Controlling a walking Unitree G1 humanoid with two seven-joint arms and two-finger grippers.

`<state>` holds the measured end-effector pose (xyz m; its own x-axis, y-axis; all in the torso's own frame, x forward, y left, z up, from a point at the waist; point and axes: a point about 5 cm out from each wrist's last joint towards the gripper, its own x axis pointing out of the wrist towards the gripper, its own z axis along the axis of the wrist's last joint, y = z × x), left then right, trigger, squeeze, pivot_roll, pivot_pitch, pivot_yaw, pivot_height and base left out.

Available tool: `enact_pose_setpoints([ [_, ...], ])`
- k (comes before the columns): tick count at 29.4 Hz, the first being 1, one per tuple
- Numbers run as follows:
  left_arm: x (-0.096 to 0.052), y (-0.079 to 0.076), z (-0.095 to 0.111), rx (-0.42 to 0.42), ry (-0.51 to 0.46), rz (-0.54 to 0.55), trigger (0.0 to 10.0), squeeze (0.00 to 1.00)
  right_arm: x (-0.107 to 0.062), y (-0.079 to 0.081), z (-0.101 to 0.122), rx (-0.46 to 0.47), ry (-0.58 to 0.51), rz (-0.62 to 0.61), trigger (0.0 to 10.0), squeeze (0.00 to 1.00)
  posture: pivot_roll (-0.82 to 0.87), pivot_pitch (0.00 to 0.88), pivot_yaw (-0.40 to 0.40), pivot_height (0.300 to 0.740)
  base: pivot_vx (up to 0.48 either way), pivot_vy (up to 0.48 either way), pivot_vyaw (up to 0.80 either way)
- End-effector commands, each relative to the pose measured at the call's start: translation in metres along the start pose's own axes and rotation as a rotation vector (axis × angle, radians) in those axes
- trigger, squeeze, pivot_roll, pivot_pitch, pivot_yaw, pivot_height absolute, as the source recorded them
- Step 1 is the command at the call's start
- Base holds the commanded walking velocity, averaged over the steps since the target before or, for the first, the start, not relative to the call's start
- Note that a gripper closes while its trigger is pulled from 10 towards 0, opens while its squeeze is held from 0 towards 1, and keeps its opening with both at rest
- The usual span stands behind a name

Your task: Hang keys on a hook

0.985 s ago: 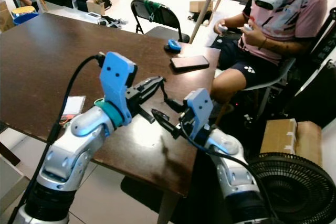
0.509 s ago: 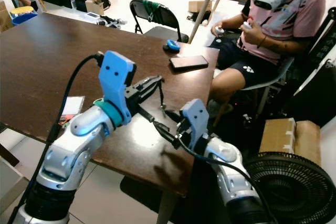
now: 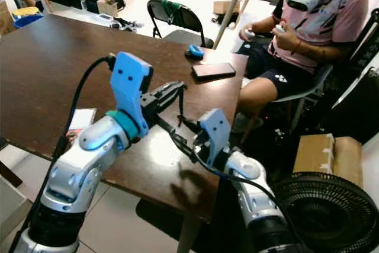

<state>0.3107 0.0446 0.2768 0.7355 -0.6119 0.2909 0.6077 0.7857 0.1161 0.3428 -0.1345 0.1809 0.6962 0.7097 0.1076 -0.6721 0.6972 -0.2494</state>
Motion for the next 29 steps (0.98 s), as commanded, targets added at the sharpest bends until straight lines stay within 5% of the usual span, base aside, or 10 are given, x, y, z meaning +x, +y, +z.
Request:
enact_pose_setpoints([
  [1, 0.0, -0.003, 0.002, -0.008, -0.004, -0.011, 10.0, 0.0, 0.0, 0.001, -0.003, 0.003, 0.004, 0.007, 10.0, 0.0, 0.07, 0.104, 0.079, 0.74, 0.0, 0.0, 0.0],
  [13, -0.001, -0.003, 0.002, -0.012, -0.005, -0.012, 10.0, 0.0, 0.006, 0.006, -0.001, 0.007, -0.013, 0.033, 9.9, 0.0, 0.07, 0.098, 0.076, 0.74, 0.0, 0.0, 0.0],
  [14, -0.001, -0.004, 0.002, -0.012, -0.005, -0.012, 10.0, 0.0, 0.007, 0.007, -0.001, 0.008, -0.014, 0.036, 8.6, 0.0, 0.07, 0.097, 0.076, 0.74, 0.0, 0.0, 0.0],
  [15, -0.001, -0.004, 0.002, -0.012, -0.005, -0.012, 10.0, 0.0, 0.008, 0.008, -0.001, 0.01, -0.016, 0.04, 2.2, 0.0, 0.08, 0.097, 0.075, 0.74, 0.0, 0.0, 0.0],
  [17, -0.001, -0.004, 0.002, -0.011, -0.005, -0.011, 10.0, 0.0, 0.009, 0.009, -0.001, 0.011, -0.017, 0.042, 1.3, 0.0, 0.08, 0.095, 0.074, 0.74, 0.0, 0.0, 0.0],
  [18, -0.001, -0.004, 0.002, -0.01, -0.005, -0.011, 10.0, 0.0, 0.009, 0.009, -0.001, 0.012, -0.019, 0.047, 0.0, 0.0, 0.08, 0.095, 0.073, 0.74, 0.0, 0.0, 0.0],
  [29, -0.002, -0.003, 0.0, -0.01, 0.005, -0.007, 10.0, 0.0, 0.009, 0.009, -0.001, 0.02, -0.023, 0.058, 0.0, 0.0, 0.07, 0.087, 0.073, 0.74, 0.0, 0.0, 0.0],
])
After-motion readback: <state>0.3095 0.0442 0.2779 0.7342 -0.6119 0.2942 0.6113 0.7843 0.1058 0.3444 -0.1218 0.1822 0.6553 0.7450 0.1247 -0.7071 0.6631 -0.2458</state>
